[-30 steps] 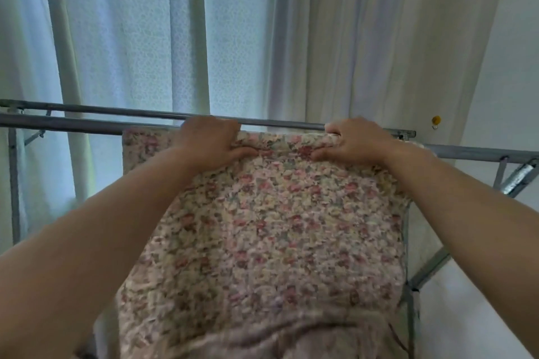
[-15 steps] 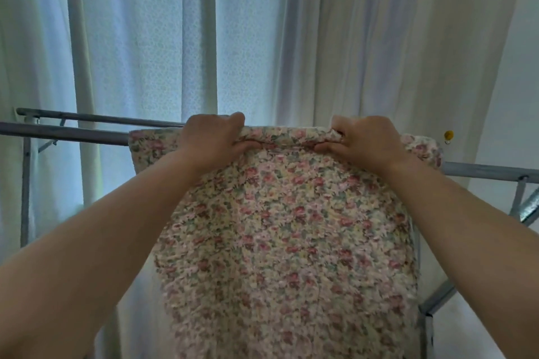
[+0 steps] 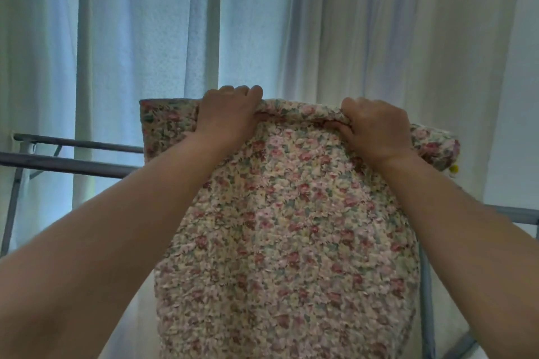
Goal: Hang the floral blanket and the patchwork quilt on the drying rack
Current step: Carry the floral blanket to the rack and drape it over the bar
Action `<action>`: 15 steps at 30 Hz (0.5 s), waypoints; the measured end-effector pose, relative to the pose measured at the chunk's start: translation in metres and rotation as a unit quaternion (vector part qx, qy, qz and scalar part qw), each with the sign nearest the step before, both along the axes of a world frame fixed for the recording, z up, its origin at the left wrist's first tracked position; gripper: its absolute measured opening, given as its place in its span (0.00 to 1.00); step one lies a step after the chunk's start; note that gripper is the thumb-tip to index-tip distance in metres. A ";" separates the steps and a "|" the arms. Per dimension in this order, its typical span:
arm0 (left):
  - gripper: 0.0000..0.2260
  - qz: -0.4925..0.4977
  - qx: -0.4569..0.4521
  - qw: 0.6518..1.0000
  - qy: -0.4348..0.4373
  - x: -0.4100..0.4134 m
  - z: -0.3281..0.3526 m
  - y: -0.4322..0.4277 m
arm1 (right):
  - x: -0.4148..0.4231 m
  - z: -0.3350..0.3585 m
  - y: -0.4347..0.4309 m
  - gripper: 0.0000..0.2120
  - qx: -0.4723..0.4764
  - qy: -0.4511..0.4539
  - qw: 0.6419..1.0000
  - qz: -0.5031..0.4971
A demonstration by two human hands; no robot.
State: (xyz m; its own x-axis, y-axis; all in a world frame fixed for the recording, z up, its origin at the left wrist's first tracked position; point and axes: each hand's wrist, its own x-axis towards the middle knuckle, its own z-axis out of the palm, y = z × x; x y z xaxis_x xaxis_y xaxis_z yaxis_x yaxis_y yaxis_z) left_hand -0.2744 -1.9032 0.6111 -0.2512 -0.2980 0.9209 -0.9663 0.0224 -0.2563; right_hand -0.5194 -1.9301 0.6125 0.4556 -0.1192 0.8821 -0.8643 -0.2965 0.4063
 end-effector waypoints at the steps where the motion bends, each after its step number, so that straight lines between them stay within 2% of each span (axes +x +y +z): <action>1: 0.09 0.014 -0.004 1.000 0.000 -0.001 0.006 -0.005 | 0.001 0.005 -0.002 0.17 -0.006 -0.004 1.000 0.000; 6: 0.06 0.044 -0.023 0.999 -0.008 -0.004 0.016 -0.027 | 0.006 0.016 -0.021 0.15 -0.025 -0.019 0.999 -0.025; 10: 0.05 0.072 -0.062 0.995 -0.013 -0.005 0.010 -0.042 | 0.014 0.011 -0.039 0.10 -0.039 -0.073 0.994 -0.070; 15: 0.08 0.121 -0.070 0.990 -0.025 -0.009 -0.007 -0.062 | 0.022 -0.004 -0.067 0.07 0.082 -0.126 0.975 -0.163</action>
State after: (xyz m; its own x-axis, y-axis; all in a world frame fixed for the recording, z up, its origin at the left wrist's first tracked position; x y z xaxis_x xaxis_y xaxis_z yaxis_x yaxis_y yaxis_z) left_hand -0.2836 -1.9654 0.6041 -0.2351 -0.2244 0.9457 -0.9249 -0.2473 -0.2887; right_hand -0.4970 -1.9973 0.6082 0.1405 -0.3697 0.9185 -0.9898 -0.0316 0.1387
